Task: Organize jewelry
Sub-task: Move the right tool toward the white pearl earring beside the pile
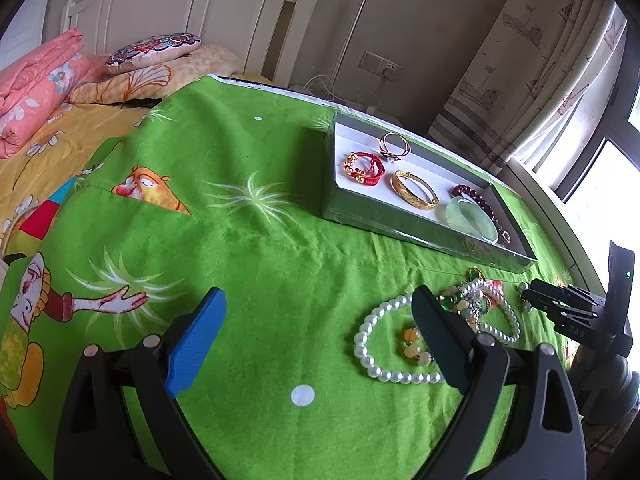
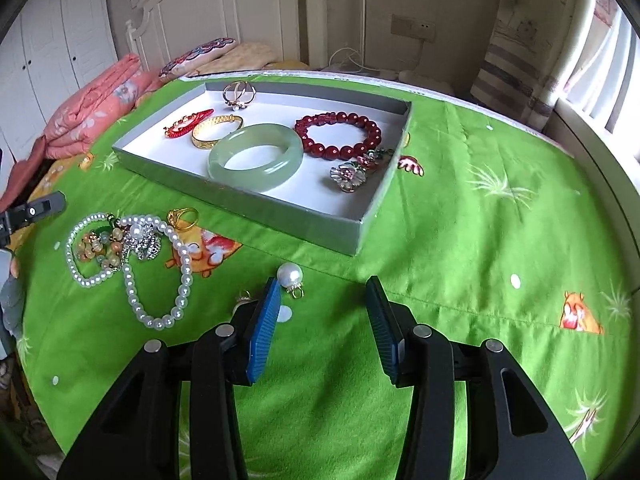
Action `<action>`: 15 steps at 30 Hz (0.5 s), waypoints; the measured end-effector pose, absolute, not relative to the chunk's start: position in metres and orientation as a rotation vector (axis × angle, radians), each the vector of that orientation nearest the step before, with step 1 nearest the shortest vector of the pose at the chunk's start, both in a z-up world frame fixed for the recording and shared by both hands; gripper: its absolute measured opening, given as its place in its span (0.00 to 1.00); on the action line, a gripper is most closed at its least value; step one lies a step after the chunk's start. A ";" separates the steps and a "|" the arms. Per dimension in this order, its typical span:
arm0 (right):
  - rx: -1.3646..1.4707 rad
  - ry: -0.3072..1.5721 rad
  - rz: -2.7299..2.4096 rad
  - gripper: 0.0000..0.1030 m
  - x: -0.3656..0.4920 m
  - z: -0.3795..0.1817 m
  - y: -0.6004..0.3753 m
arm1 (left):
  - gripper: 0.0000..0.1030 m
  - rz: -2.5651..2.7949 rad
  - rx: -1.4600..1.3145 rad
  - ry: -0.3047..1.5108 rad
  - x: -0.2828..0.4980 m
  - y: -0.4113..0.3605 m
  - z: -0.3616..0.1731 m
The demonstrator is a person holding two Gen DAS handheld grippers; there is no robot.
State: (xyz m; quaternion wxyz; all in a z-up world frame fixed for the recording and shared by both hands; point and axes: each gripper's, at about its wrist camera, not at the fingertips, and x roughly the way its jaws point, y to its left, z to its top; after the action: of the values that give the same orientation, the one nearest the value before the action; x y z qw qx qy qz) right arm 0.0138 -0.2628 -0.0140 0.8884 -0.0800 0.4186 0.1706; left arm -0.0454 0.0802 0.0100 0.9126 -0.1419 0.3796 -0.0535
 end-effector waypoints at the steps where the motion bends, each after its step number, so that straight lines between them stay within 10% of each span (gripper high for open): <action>1: -0.177 0.868 0.359 0.43 0.014 -0.014 -0.260 | 0.90 -0.111 -0.293 0.782 -0.045 0.080 0.010; 15: -0.227 0.854 0.395 0.32 0.013 -0.012 -0.244 | 0.91 -0.120 -0.293 0.783 -0.045 0.078 0.009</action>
State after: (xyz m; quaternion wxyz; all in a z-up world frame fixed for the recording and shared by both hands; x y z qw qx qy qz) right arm 0.0129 -0.2439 -0.0123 0.8853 -0.1089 0.4103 0.1899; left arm -0.0454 0.0784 0.0091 0.9121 -0.1421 0.3801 -0.0582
